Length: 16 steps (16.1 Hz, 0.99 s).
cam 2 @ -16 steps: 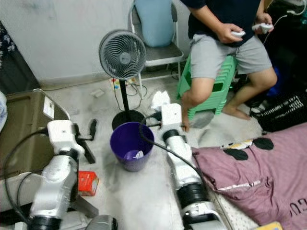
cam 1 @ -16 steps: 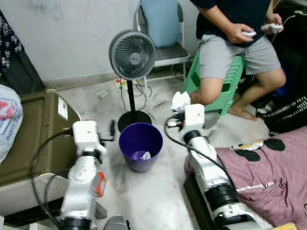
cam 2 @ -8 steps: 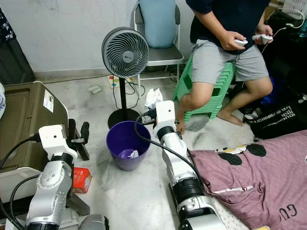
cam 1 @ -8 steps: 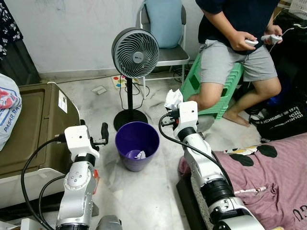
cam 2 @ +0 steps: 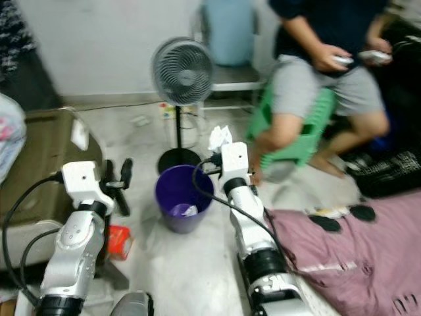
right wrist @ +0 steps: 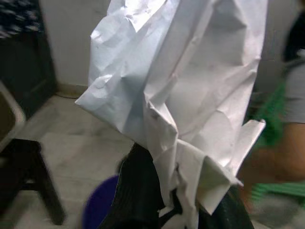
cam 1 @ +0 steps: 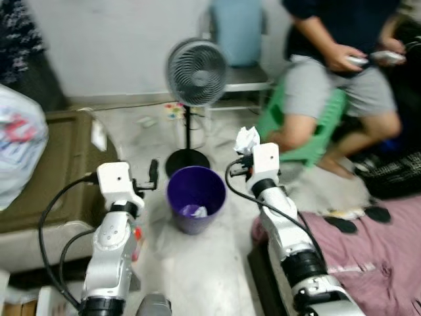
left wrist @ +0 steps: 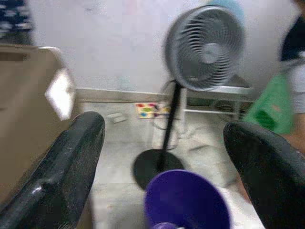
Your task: Clean up the room
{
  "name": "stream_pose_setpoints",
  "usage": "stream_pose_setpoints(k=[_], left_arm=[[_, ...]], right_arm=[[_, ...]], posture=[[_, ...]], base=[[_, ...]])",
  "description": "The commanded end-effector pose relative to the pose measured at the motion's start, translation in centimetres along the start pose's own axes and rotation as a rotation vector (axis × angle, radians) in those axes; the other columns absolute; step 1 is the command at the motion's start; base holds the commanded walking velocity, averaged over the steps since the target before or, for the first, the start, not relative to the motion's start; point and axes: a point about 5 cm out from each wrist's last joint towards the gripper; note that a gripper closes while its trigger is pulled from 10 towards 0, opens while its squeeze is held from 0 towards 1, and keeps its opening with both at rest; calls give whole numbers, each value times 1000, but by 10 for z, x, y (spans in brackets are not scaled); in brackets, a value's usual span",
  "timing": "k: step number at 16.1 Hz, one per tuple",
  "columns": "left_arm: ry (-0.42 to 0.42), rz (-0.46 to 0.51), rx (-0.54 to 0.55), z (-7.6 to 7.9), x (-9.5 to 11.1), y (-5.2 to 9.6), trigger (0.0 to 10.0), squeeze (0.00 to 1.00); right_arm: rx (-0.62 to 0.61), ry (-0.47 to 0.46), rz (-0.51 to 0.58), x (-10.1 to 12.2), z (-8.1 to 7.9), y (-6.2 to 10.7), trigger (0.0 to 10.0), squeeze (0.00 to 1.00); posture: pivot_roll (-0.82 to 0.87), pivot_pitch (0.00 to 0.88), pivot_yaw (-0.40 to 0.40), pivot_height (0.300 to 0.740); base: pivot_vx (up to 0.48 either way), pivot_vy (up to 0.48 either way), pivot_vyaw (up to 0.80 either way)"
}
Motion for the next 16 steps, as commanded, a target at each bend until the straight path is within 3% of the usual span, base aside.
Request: stream_pose_setpoints(k=[1, 6, 11, 16], left_arm=[[5, -8, -12, 4, -1, -1, 10000, 0], [12, -10, -20, 6, -2, -4, 10000, 0], [22, -13, -76, 19, -2, -13, 10000, 0], [13, -14, -100, 21, -3, -16, 10000, 0]], right_arm=[[2, 5, 28, 7, 1, -2, 10000, 0], [-12, 7, 29, 8, 3, -2, 10000, 0], [-65, 15, 37, 8, 19, 6, 10000, 0], [-88, 7, 42, 8, 19, 7, 10000, 0]], posture=[[130, 0, -61, 740], [112, 0, -60, 740], [69, 0, -25, 740], [61, 0, -3, 740]], base=[[0, 0, 800], [0, 0, 0], [0, 0, 0], [0, 0, 0]])
Point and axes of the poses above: a point about 5 cm out from each wrist's last joint towards the gripper, its own y axis pointing back from the gripper into the wrist, its own x axis along the axis of the wrist's last joint, z = x × y, and after that the axes turned 6 degrees about -y, right-handed
